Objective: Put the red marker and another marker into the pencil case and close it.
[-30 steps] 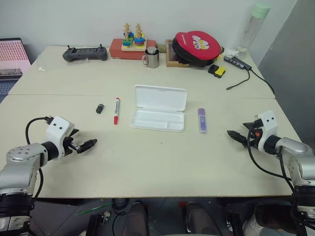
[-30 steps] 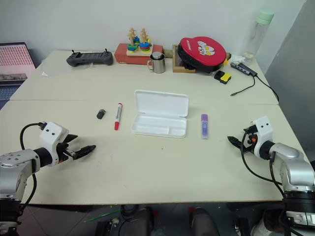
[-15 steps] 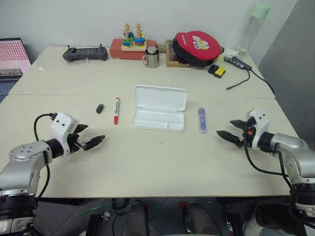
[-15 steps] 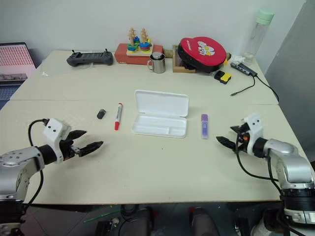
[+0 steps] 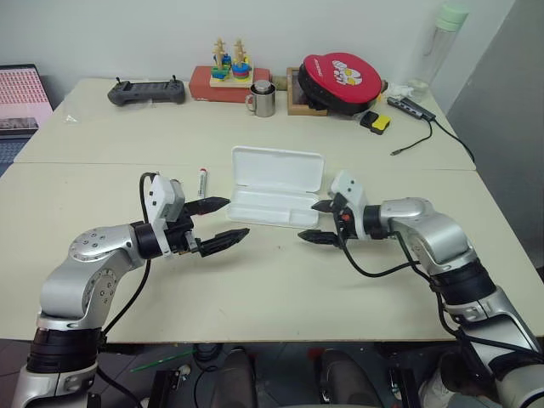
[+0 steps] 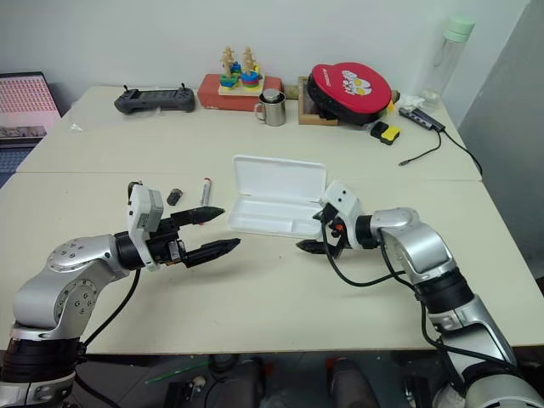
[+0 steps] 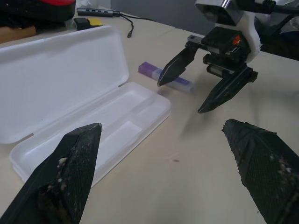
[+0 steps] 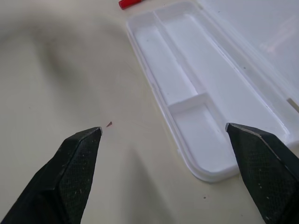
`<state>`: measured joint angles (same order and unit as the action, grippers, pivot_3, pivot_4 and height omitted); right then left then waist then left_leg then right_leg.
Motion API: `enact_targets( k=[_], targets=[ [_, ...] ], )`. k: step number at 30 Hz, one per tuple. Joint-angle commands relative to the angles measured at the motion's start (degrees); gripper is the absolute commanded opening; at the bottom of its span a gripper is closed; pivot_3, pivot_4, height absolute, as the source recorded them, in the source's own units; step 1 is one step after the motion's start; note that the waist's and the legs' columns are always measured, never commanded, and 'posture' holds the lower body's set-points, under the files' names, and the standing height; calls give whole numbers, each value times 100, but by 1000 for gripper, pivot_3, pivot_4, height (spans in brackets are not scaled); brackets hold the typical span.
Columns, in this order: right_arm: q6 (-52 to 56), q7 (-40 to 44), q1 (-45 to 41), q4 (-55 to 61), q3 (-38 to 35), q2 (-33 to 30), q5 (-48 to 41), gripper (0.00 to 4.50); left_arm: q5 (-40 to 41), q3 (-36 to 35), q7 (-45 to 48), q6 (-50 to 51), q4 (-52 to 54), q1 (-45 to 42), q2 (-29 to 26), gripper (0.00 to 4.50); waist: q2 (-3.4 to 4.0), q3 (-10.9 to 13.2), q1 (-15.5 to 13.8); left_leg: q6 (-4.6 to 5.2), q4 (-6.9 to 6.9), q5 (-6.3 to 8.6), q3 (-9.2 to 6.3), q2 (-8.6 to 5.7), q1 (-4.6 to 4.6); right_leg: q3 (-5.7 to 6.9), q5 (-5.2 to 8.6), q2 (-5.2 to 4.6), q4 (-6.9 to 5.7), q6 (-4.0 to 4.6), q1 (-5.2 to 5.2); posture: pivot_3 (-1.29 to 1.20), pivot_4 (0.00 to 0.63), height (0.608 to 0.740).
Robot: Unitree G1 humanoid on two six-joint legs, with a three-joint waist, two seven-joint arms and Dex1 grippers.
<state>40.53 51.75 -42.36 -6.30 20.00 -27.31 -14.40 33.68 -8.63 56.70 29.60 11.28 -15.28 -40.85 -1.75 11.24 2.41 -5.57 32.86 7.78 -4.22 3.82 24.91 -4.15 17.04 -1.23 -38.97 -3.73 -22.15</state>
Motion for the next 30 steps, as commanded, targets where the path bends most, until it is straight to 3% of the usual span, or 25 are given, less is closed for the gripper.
enact_targets(
  k=[1, 4, 7, 8, 25, 30],
  targets=[
    [-442, 137, -355, -803, 356, 292, 437, 4483, 104, -88, -141, 56, 281, -73, 18, 4500, 0, 0, 9, 0, 0, 0, -1, 1, -2, 1, 1, 1, -1, 1, 2, 0, 150, 740],
    [-626, 206, -534, -1363, 544, 485, 718, 4483, 98, -123, -197, 67, 277, -75, 1, 4500, 0, 0, 37, 0, 0, 0, -1, 1, -3, 1, 1, 1, -4, 0, 1, 0, 150, 740],
    [-817, 274, -645, -1663, 565, 636, 850, 4006, 134, -192, -263, 114, 261, -101, 4, 4500, 0, -1, 12, 0, 4, 0, -2, 0, -3, 2, -1, 0, -3, -2, 4, 0, 150, 740],
    [-904, 264, -666, -1689, 573, 651, 917, 3605, 165, -210, -267, 150, 264, -101, -6, 4500, 0, -1, 10, 0, 5, 0, -2, 0, -3, 2, -1, 0, -3, -3, 5, 0, 150, 740],
    [-959, 580, -491, -1210, 488, 576, 1115, 26, 41, -60, -291, 189, -56, -321, 92, 4500, 0, 0, 25, 0, 2, 0, -3, 1, -4, 3, -1, 1, -4, -1, 4, 0, 150, 740],
    [-1084, 602, -445, -1015, 441, 537, 1147, 9, 41, -49, -294, 199, -50, -310, 128, 4500, 0, 0, 33, 0, 4, 0, -4, 1, -4, 3, 0, 2, -4, -4, 4, 0, 150, 740]
  ],
)
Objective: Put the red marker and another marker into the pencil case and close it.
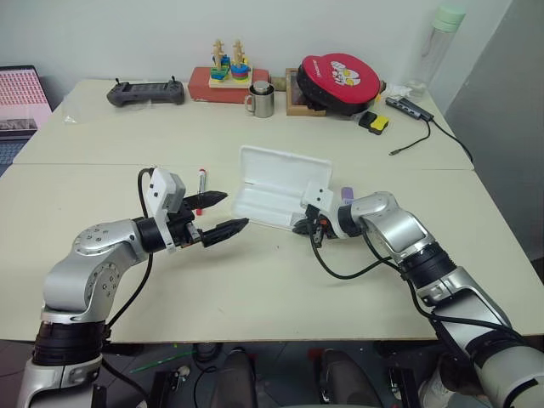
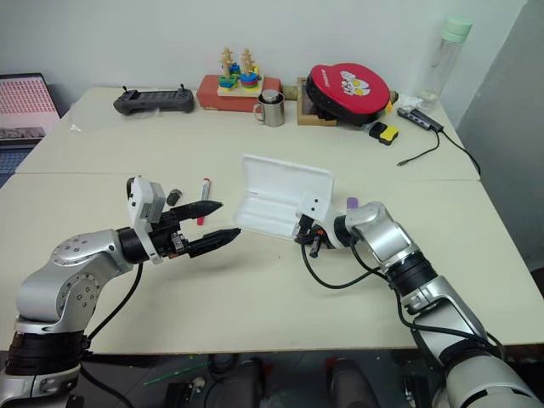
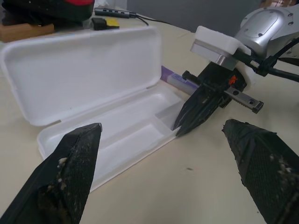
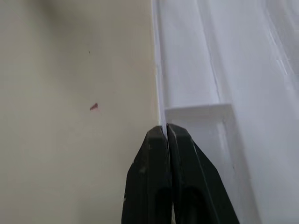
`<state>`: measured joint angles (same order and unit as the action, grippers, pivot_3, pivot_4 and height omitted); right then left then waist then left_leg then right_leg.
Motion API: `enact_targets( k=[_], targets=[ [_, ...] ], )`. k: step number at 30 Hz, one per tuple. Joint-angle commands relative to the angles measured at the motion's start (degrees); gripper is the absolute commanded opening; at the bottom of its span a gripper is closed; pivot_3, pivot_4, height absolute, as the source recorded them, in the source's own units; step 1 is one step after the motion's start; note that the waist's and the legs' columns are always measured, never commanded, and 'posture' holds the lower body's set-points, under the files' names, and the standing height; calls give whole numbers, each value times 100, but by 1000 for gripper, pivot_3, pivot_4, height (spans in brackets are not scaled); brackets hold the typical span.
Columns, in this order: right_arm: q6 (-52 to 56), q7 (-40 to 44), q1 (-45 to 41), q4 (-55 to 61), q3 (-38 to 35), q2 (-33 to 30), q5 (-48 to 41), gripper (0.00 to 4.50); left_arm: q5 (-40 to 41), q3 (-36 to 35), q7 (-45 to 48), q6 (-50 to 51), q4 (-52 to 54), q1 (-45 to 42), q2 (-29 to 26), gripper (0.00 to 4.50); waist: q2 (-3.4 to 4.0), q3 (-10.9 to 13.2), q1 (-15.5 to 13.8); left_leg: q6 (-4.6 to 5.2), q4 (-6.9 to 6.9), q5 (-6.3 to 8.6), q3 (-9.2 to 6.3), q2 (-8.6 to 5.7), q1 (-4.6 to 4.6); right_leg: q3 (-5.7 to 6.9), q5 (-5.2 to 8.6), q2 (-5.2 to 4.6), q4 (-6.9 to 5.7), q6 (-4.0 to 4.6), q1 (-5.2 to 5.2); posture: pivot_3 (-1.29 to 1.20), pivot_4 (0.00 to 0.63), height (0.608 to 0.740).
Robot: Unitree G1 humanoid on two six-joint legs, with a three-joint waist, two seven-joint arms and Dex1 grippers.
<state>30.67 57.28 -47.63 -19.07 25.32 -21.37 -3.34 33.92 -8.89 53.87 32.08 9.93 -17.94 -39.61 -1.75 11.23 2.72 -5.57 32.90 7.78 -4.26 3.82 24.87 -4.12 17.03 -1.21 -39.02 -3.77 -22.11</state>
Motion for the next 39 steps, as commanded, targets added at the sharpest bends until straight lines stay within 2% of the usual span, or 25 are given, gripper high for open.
enact_targets(
  k=[1, 5, 8, 19, 25, 26, 29, 31, 33, 36, 39],
  targets=[
    [-168, 39, 95, 295, -102, -64, 52, 9, 17, -26, -12, -46, 76, -45, 4, 4500, 0, 0, 2, 0, 0, 0, 0, 0, 0, 0, 0, 0, 0, 0, 0, 0, 150, 740],
    [-307, 724, 663, 1490, 121, -457, -216, 9, 111, -290, -68, -26, -40, 17, -46, 4500, 0, 0, -14, 0, -3, 0, 0, -1, 3, 0, 0, -1, 4, 2, -1, 0, 150, 740],
    [-343, 880, 1041, 1893, 236, -627, -189, 9, 99, -317, -9, -18, -33, 163, -123, 4500, 0, 0, 4, -1, -8, 1, 0, 0, 4, 0, 2, -1, 3, 4, -3, 0, 150, 740],
    [-302, 687, 1059, 1822, 159, -428, -60, 9, -4, -405, -501, 159, -127, 449, -85, 4500, 0, 0, 46, 0, 2, -1, 0, 1, -5, -2, 7, 0, -1, -28, 0, 0, 150, 740],
    [104, 866, 1005, 2438, -468, -510, -739, 1300, 28, -1207, -1079, 200, -320, 853, -136, 4500, 0, 0, 55, 0, -2, -1, 0, 1, -3, -3, 10, 0, 0, -20, -2, 0, 150, 740],
    [164, 827, 997, 2534, -600, -484, -863, 1689, -51, -1236, -1184, 172, -387, 886, -123, 4500, 0, 0, 51, -1, -4, 0, -1, 1, -3, 0, 3, 0, -2, -1, -2, 0, 150, 740],
    [281, 583, 957, 2678, -975, -275, -1196, 2361, -288, -1077, -1496, 86, -579, 746, 34, 4500, 0, 0, 21, -1, -6, 0, -2, 1, -3, 1, 3, -1, -1, -1, -2, 0, 150, 740],
    [298, 258, 891, 2644, -1246, -73, -1305, 2859, -737, -808, -2043, 28, -1076, 329, 214, 4500, 0, 0, -31, -1, -2, 0, -2, 1, -3, 2, 2, -1, -1, -4, 0, 0, 150, 740],
    [223, -254, 750, 2447, -1500, 165, -1252, 3483, -1046, -609, -2441, 0, -1509, -64, 430, 4500, -1, 0, -85, -1, 5, -1, -4, 0, -4, 4, 1, -1, -1, -24, 2, 0, 150, 740],
    [216, -754, 467, 2241, -1808, 442, -1283, 4380, -1306, -325, -2492, -98, -1960, -453, 619, 4500, -4, -2, -85, -3, 14, -3, -4, -2, -3, -1, -16, 0, 4, -36, 4, 0, 150, 740],
    [297, -883, 251, 2253, -1871, 470, -1321, 4463, -1543, -106, -2559, -212, -2381, -759, 764, 4500, -3, -2, -89, -3, 12, -5, -4, -2, -1, 0, -21, 1, 2, -27, 1, 0, 150, 740]
  ],
)
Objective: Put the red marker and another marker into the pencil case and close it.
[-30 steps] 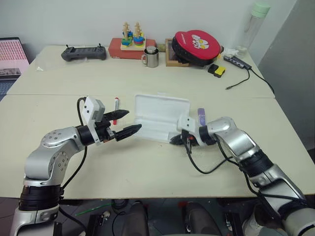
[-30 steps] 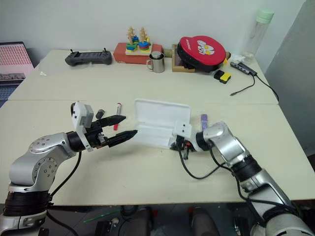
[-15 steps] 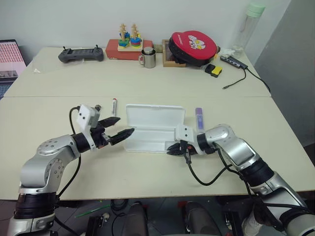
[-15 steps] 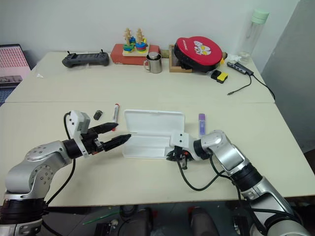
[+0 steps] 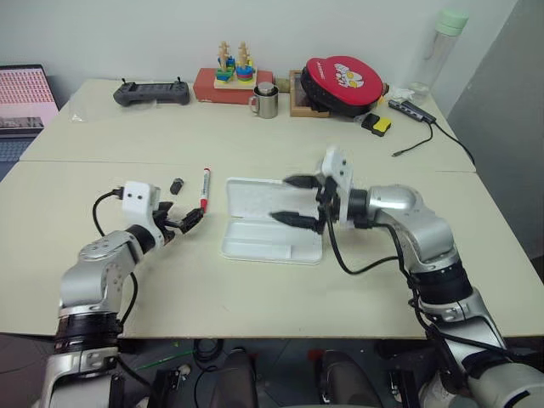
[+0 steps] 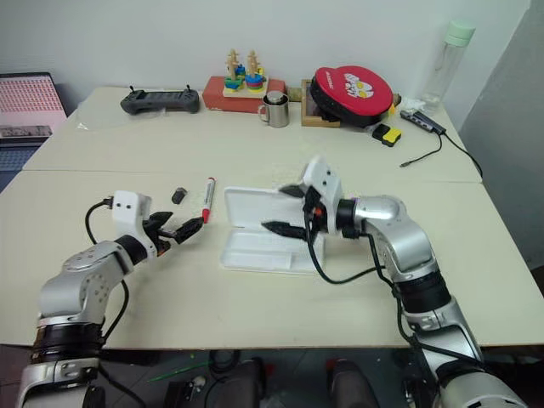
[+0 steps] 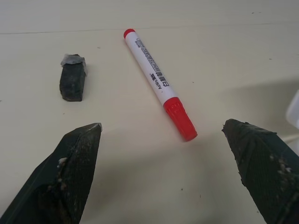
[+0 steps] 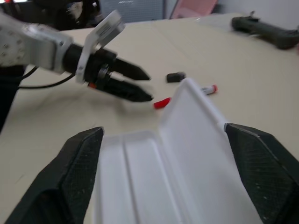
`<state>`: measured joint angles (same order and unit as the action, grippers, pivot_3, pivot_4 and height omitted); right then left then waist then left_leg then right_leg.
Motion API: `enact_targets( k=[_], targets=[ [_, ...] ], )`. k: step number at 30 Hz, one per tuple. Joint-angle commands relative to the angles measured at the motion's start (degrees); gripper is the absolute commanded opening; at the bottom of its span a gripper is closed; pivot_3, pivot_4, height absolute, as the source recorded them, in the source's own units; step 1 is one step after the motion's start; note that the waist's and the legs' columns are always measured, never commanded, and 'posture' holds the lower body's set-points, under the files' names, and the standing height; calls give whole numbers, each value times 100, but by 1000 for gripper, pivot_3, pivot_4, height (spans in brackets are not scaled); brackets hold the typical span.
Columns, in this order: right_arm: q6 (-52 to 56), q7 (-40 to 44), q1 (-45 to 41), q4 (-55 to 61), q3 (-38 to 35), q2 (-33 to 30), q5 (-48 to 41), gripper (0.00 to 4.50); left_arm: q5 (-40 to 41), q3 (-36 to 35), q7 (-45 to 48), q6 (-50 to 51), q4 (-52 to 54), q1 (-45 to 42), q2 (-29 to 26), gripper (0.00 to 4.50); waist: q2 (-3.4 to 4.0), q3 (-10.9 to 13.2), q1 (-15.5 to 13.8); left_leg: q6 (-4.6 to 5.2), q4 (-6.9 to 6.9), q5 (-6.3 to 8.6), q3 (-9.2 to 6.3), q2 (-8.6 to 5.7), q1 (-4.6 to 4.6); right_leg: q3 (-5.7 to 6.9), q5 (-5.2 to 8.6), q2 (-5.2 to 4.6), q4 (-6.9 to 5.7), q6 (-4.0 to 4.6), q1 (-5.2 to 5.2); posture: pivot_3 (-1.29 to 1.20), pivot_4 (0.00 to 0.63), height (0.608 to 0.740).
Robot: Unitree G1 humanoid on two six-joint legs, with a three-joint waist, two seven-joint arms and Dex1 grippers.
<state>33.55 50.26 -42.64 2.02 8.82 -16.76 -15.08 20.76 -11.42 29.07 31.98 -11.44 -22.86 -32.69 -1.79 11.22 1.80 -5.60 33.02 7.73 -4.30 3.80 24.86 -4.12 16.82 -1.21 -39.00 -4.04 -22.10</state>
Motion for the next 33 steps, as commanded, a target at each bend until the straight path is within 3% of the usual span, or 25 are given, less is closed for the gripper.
enact_targets(
  k=[1, 9, 19, 30, 33],
  targets=[
    [14, -209, -274, 173, -226, 9, -161, 4463, -247, 193, -29, -225, -306, -327, 121, 4500, 0, 0, 6, 0, -3, 0, -1, 1, 0, 0, -5, 1, 0, 14, -1, 0, 150, 740],
    [144, -355, -357, 485, -148, 14, -307, 4463, -453, 391, 16, -244, -826, -745, 370, 4500, 0, 0, 3, 0, -19, 1, -1, -1, 3, 4, -1, 0, -2, 32, -3, 0, 150, 740],
    [129, -417, -426, 479, -146, 2, -349, 4500, -553, 359, 68, -331, -837, -746, 409, 2802, 0, 0, 5, 0, -12, 0, -2, 0, 2, 3, -1, 0, -1, 31, 0, 0, 150, 740],
    [119, -404, -417, 478, -181, -76, -375, 4500, -835, 374, -173, -603, -1317, -948, 468, 435, 0, 0, 4, 0, -12, 0, -1, 0, 2, 3, -1, 0, -1, 31, 0, 0, 150, 740],
    [109, -396, -422, 472, -213, -124, -400, 4500, -880, 366, -243, -744, -1393, -1012, 517, 397, 0, 0, -2, 0, -12, 0, -2, 0, 2, 4, -1, 0, -2, 30, 0, 0, 150, 740]
  ],
)
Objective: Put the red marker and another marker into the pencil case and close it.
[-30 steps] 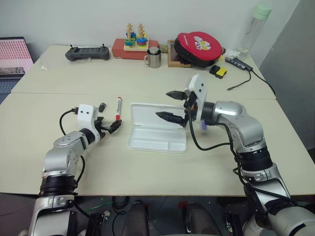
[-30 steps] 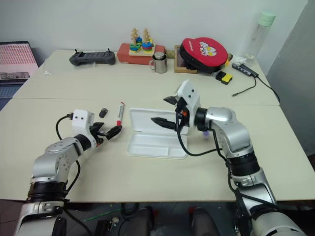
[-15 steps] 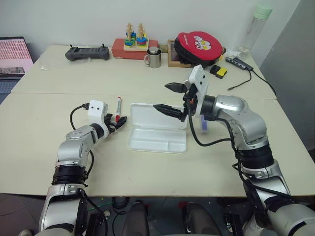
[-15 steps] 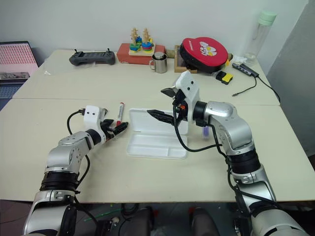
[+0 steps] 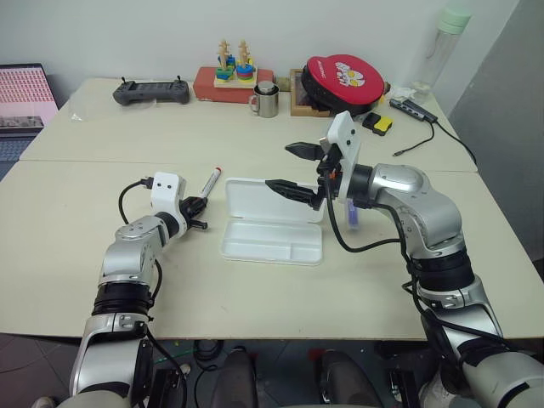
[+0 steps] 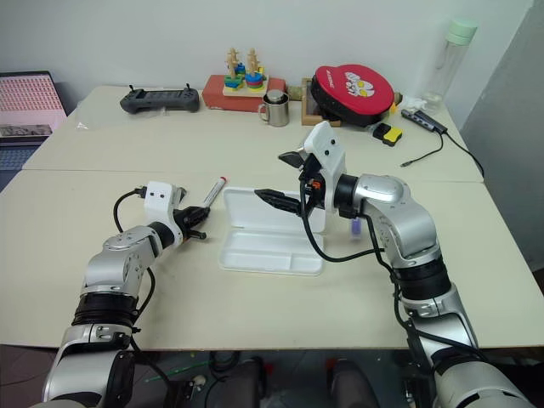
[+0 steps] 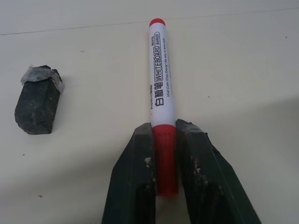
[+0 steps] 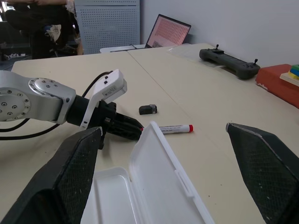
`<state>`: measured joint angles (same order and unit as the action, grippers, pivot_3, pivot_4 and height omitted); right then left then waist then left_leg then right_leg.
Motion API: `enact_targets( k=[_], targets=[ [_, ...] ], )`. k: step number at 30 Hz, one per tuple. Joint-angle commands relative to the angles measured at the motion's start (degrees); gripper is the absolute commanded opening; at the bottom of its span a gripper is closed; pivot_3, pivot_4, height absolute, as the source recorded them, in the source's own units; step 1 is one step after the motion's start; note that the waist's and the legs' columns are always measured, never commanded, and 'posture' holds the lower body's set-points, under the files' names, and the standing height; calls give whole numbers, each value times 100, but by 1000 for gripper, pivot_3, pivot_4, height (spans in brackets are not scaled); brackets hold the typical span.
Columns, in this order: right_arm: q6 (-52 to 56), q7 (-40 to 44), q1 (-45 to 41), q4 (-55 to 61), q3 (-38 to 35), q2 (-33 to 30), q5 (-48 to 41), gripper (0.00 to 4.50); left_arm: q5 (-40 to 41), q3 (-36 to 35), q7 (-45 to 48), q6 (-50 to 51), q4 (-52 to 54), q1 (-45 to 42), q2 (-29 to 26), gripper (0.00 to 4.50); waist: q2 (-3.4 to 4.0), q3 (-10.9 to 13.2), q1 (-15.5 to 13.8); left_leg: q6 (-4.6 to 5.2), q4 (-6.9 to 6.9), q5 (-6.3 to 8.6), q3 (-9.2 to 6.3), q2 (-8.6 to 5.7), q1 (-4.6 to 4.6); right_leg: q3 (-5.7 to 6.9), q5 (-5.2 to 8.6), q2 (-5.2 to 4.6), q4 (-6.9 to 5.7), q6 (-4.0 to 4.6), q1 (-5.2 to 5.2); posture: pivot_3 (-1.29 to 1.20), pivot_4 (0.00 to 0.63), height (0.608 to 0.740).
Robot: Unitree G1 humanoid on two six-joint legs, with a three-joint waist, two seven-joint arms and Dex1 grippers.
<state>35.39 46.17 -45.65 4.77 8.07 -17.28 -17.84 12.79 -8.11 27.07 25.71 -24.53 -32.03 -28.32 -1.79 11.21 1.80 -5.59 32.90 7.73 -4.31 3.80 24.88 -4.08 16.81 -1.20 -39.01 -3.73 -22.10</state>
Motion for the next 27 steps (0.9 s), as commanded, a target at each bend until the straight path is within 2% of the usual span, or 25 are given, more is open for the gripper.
enact_targets(
  k=[1, 5, 8, 10, 12, 14, 16, 19, 21, 24, 27],
  targets=[
    [-78, 16, -122, 204, -148, -91, -135, 4500, -65, 14, -34, -174, -76, -108, 104, 397, 0, 0, -2, 0, 0, 0, 0, 0, 0, 0, 0, 0, 0, 0, 0, 0, 150, 740],
    [-69, 28, -111, 279, -244, -203, -241, 4500, 45, -162, -45, -424, 94, -251, 127, 397, 0, 0, 0, 0, 0, 0, 0, 0, 1, 0, 0, 0, 1, 0, 0, 0, 150, 740],
    [85, 88, -72, 513, -489, -423, -509, 4500, 1017, -743, 479, -632, 913, -607, 216, 397, -3, 3, -7, 0, 0, 0, -3, 0, 14, 3, 0, 0, 2, 1, -10, 0, 150, 740],
    [251, 192, 45, 790, -663, -670, -725, 4500, 1671, -585, 1447, -297, 1854, -537, 50, 397, -9, 7, -10, -1, 0, 0, -6, 0, 28, 6, 0, 0, 3, 1, -18, 0, 150, 740],
    [399, 291, 189, 1035, -766, -877, -921, 4500, 1771, -156, 2226, -186, 2512, -284, -256, 397, -8, 7, 2, -3, 0, 0, -10, -3, 35, 10, -1, -4, 6, 1, -16, 0, 150, 740],
    [477, 364, 348, 1242, -791, -1069, -1044, 4500, 1729, 102, 2522, -105, 2722, -201, -461, 397, 10, -3, 7, -8, -8, 3, -7, -6, 25, 8, 2, -7, 14, 6, -6, 0, 150, 740],
    [636, 475, 595, 1522, -931, -1325, -1284, 4500, 1850, 446, 3254, 26, 3004, -192, -782, 397, 20, -5, 14, -8, -12, 6, 1, -6, 3, 4, 9, -8, 11, 16, 6, 0, 150, 740],
    [790, 574, 899, 1804, -1026, -1638, -1504, 4500, 1422, 1166, 4223, -171, 3064, -177, -1366, 397, 16, 4, 36, -7, -13, 7, -4, 2, 9, 6, 17, 3, 4, 11, -8, 0, 150, 740],
    [813, 570, 1063, 1937, -1047, -1734, -1609, 4500, 696, 1737, 4524, -714, 2730, -235, -1653, 397, 17, 4, 73, -7, -8, 7, -2, 1, 9, 2, 25, 1, 5, 0, -8, 0, 150, 740],
    [844, 460, 1277, 2100, -921, -1818, -1599, 4500, 101, 2198, 4869, -1362, 2149, -440, -1738, 397, 17, 4, 88, -5, -5, 5, 1, 1, 3, -3, 28, 1, 5, -8, -6, 0, 150, 740],
    [887, 276, 1426, 2216, -771, -1799, -1501, 4500, -385, 2456, 4896, -1924, 1509, -712, -1585, 397, 17, 4, 96, -2, 2, 3, 1, 2, 4, -5, 35, 2, 5, 4, -8, 0, 150, 740]
  ],
)
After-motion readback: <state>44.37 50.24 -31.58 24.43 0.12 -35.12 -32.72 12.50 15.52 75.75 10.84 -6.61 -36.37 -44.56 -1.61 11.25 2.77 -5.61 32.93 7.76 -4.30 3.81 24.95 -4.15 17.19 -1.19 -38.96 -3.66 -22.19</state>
